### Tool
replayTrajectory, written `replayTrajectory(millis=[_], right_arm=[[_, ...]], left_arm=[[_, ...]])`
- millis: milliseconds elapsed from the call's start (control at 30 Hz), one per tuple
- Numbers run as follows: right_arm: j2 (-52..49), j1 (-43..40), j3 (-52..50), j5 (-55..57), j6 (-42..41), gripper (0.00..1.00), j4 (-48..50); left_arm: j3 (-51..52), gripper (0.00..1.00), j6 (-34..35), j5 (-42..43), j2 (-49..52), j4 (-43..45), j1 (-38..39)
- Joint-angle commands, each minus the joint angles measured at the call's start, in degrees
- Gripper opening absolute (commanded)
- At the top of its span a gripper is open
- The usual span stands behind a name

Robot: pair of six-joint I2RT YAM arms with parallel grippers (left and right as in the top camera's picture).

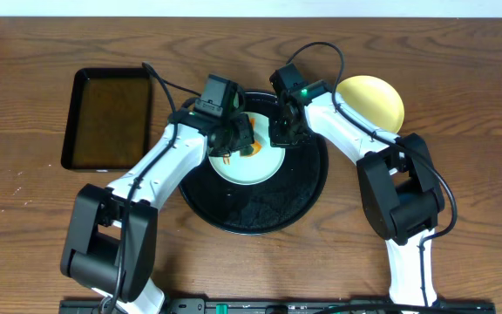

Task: Clean dirty plates on tray and stack at the side
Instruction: 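Scrub the green plate with the sponge in the left gripper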

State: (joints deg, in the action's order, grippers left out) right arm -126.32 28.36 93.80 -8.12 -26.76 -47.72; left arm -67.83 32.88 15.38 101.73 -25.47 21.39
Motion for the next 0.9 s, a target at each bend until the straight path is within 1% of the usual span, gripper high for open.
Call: replayTrajectory(millis=[0, 267, 433, 533, 633, 700, 867], right_arm=[[-4.0, 0.2, -0.9, 3.6, -1.5, 0.01, 0.0], [-4.0, 0.2, -0.9, 3.6, -1.9, 0.02, 0.0], [-4.0, 0.2, -0.9, 3.6, -1.9, 0.02, 0.0], [-4.0, 0.2, -0.9, 3.6, -1.9, 0.02, -0.1], [-4.0, 0.2, -0.9, 3.6, -1.9, 0.01, -0.1], [-4.0, 0.2, -0.9, 3.6, -1.9, 0.01, -0.1], [-4.0, 0.2, -0.9, 3.6, -1.9, 0.01, -0.1]], left_arm=[[0.1, 0.08, 7.1, -6.0, 1.6, 0.4, 0.2], [0.1, 0.08, 13.9, -6.0, 6.0, 3.3, 0.3], [0.1, 0.08, 14.4, -6.0, 9.5, 4.6, 0.8], [0.1, 0.08, 12.3, -6.1, 11.0, 4.5, 0.8], [0.1, 0.08, 7.1, -7.1, 11.3, 3.0, 0.5], [0.1, 0.08, 5.4, -8.7, 11.3, 1.1, 0.3], [0.1, 0.08, 5.0, -13.3, 11.1, -5.5, -1.6]])
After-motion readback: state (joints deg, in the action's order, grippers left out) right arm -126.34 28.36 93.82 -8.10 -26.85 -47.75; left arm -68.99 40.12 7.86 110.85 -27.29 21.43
